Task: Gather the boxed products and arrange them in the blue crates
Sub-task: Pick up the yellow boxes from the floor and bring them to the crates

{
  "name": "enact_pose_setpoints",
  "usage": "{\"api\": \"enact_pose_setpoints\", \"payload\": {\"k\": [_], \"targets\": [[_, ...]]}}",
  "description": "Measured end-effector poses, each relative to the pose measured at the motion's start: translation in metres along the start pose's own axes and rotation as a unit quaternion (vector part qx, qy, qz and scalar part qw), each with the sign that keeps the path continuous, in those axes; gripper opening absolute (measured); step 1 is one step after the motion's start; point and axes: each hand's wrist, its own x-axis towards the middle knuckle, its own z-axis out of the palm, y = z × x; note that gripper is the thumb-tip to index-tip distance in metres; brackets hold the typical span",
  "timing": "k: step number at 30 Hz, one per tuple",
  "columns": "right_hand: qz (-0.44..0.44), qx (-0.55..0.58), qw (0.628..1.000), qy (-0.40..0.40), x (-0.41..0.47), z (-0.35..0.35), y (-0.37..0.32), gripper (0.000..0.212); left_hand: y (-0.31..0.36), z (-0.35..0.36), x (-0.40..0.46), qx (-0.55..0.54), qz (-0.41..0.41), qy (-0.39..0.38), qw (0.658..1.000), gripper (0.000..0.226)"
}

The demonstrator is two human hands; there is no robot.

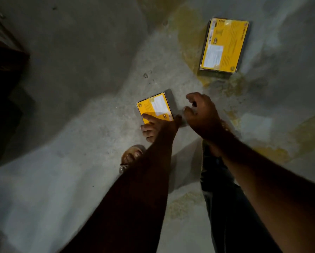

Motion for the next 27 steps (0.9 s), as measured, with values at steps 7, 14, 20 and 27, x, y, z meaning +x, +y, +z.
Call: {"api": "enact_pose_setpoints", "payload": {"k": [7,14,20,27], "targets": [[0.005,-0.002,1.0,0.004,0.006,-0.017,0.015,0.043,0.007,-0.02,-0.004,-0.055,0.061,0.023,0.996,0.129],[0.024,-0.063,0.993,0.096,0.048,-0.057,0.02,0.061,0.097,-0.071,-0.02,-0.111,0.235,-0.013,0.966,0.108],[0.148,-0.131,0.965,0.173,0.107,-0.046,0.021,0.093,0.157,-0.081,-0.017,-0.132,0.275,-0.035,0.952,0.103],[0.245,-0.133,0.944,0.177,0.144,-0.018,0.013,0.107,0.144,-0.067,0.004,-0.136,0.254,-0.039,0.957,0.097]]}}
